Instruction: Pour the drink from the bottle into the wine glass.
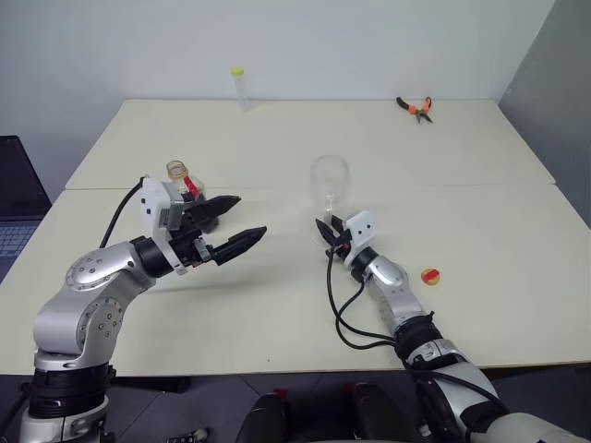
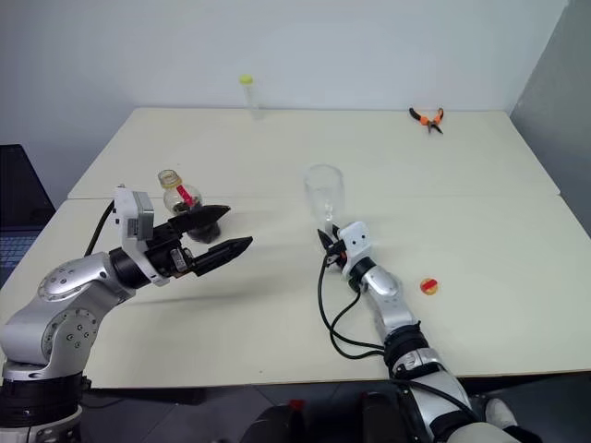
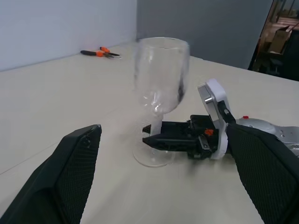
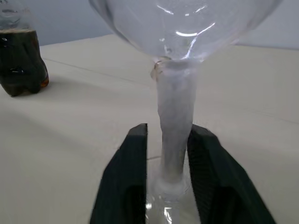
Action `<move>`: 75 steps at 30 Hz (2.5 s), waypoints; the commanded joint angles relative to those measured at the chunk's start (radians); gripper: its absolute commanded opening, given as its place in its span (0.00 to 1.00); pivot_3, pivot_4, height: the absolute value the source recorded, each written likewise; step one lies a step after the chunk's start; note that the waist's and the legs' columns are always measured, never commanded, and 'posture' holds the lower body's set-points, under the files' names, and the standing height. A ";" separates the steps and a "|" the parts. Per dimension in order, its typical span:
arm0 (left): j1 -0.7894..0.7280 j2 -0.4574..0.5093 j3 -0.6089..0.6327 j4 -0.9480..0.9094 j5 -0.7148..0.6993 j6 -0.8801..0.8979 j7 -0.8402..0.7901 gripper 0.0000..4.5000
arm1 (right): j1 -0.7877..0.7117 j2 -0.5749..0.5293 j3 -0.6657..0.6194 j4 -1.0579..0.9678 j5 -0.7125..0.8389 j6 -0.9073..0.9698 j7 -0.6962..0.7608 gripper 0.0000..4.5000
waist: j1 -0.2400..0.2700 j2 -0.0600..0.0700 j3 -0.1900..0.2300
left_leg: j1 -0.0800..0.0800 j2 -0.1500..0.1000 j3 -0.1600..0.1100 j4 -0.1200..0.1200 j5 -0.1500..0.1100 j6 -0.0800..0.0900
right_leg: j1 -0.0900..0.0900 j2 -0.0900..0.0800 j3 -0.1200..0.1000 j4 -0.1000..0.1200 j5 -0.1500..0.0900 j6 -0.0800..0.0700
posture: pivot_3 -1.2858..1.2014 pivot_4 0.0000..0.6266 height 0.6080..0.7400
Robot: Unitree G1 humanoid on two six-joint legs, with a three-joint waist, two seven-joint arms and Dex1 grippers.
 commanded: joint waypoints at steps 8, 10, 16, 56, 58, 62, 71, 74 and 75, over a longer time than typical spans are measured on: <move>-0.048 0.004 0.003 -0.054 -0.028 0.006 0.008 1.00 | 0.044 -0.022 0.017 -0.087 -0.019 0.024 0.017 0.99 | 0.002 0.000 0.000 | 0.000 0.000 0.000 0.000 0.000 0.000 | 0.000 0.000 0.000 0.000 0.000 0.000 | 0.52 0.24 1.00; -0.053 0.005 0.004 -0.055 -0.028 0.007 0.008 1.00 | 0.060 -0.028 0.019 -0.113 -0.013 0.043 0.021 0.99 | 0.001 0.000 0.000 | 0.000 0.000 0.000 0.000 0.000 0.000 | 0.000 0.000 0.000 0.000 0.000 0.000 | 0.52 0.24 1.00; -0.053 0.007 0.006 -0.065 -0.026 0.007 0.009 1.00 | 0.127 -0.061 0.025 -0.231 0.007 0.117 0.058 0.99 | 0.003 0.000 0.000 | 0.000 0.000 0.000 0.000 0.000 0.000 | 0.000 0.000 0.000 0.000 0.000 0.000 | 0.52 0.24 1.00; 0.170 -0.327 0.014 0.130 0.434 -0.390 0.530 1.00 | 0.450 -0.519 -0.064 -1.436 0.473 0.960 0.251 0.99 | 0.031 -0.001 0.000 | 0.000 0.000 -0.002 0.000 -0.002 0.004 | 0.002 -0.002 -0.002 -0.002 0.000 0.000 | 0.52 0.24 1.00; 0.135 -0.329 0.012 0.180 0.439 -0.405 0.534 1.00 | 0.442 -0.522 -0.062 -1.443 0.479 0.971 0.246 0.99 | 0.032 -0.001 0.000 | -0.001 0.000 -0.002 0.000 -0.002 0.004 | 0.002 -0.002 -0.002 -0.002 0.000 0.000 | 0.52 0.24 1.00; 0.074 -0.338 0.016 0.254 0.435 -0.416 0.550 1.00 | 0.434 -0.523 -0.057 -1.450 0.480 0.977 0.237 0.99 | 0.032 -0.001 -0.001 | -0.001 -0.001 -0.002 0.001 -0.002 0.004 | 0.002 -0.002 -0.002 -0.002 0.000 0.000 | 0.52 0.24 1.00; -0.029 -0.328 0.019 0.392 0.468 -0.442 0.588 1.00 | 0.411 -0.531 -0.071 -1.498 0.531 1.013 0.225 0.99 | 0.032 -0.002 -0.001 | -0.001 -0.001 -0.002 0.001 -0.002 0.004 | 0.002 -0.002 -0.002 -0.002 0.000 0.000 | 0.52 0.24 1.00; -0.056 -0.328 0.019 0.437 0.478 -0.437 0.609 1.00 | 0.397 -0.548 -0.086 -1.524 0.578 1.034 0.236 0.99 | 0.032 -0.002 -0.001 | -0.001 -0.001 -0.002 0.001 -0.002 0.004 | 0.002 -0.002 -0.002 -0.002 0.000 0.000 | 0.52 0.24 1.00; -0.063 -0.327 0.017 0.449 0.482 -0.442 0.610 1.00 | 0.396 -0.554 -0.090 -1.531 0.594 1.039 0.241 0.99 | 0.032 -0.002 -0.001 | -0.001 -0.001 -0.002 0.001 -0.002 0.004 | 0.002 -0.002 -0.002 -0.002 0.000 0.000 | 0.52 0.24 1.00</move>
